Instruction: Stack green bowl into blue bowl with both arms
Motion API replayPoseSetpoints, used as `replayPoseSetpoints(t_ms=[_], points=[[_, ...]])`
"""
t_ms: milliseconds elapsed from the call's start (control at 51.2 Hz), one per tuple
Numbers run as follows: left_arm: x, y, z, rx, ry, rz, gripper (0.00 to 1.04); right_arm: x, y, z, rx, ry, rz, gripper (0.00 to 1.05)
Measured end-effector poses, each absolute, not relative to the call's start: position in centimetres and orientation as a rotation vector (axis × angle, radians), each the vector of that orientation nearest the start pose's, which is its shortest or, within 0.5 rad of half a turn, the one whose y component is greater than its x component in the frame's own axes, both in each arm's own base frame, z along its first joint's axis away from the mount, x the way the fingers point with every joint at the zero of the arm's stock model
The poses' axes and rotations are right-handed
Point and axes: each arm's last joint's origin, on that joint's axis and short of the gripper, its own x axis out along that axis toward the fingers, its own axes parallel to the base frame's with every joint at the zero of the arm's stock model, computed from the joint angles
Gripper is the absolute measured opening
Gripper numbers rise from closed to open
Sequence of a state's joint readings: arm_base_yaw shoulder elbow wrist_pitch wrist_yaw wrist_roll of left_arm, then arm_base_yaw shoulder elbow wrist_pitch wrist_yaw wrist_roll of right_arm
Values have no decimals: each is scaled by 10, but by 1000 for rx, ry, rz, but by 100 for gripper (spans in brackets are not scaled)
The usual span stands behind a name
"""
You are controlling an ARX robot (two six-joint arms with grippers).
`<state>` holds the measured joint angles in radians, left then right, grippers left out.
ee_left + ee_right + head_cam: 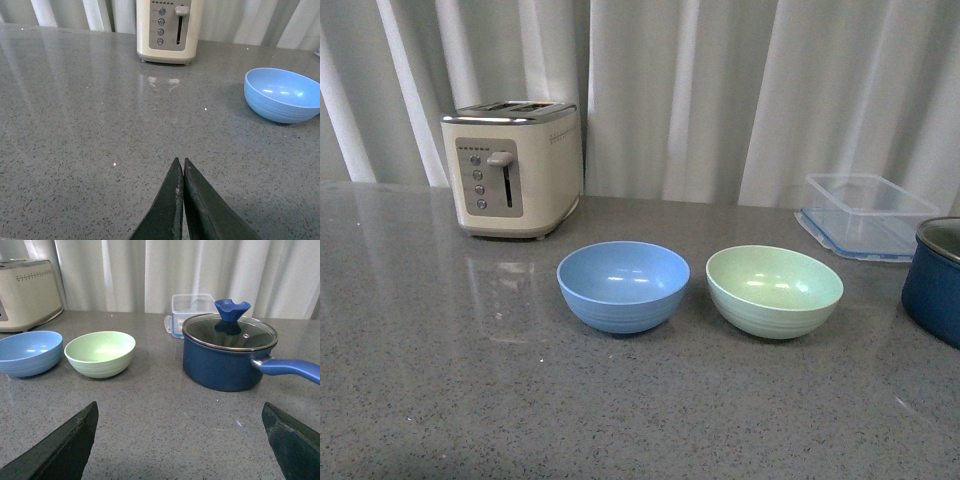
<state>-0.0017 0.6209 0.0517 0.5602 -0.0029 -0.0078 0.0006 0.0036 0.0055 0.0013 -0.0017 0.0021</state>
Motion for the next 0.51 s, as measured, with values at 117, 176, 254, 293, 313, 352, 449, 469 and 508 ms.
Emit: replayPoseSetpoints(t_ms=[117, 176, 254, 293, 313, 352, 449, 469, 508], points=[[135, 0, 171, -8, -12, -3, 4, 98, 0, 165, 2, -3, 2, 95], [132, 0, 171, -8, -14, -2, 4, 98, 0, 165, 2, -3, 2, 95], [129, 0, 172, -8, -15, -2, 4, 98, 0, 165, 2, -3, 2, 95], [127, 0, 173, -8, -16, -2, 4, 98, 0, 165, 2, -3, 2, 95], [125, 0, 174, -8, -25, -2, 4, 98, 0, 165, 2, -3, 2, 95], [123, 0, 174, -8, -30, -2, 4, 98, 0, 165, 2, -3, 2, 95], [121, 0, 174, -8, -21, -2, 4, 98, 0, 165, 2, -3, 2, 95], [121, 0, 174, -8, -21, -2, 4, 98, 0, 165, 2, -3, 2, 95], [120, 0, 174, -8, -20, -2, 4, 98, 0, 165, 2, -3, 2, 95]])
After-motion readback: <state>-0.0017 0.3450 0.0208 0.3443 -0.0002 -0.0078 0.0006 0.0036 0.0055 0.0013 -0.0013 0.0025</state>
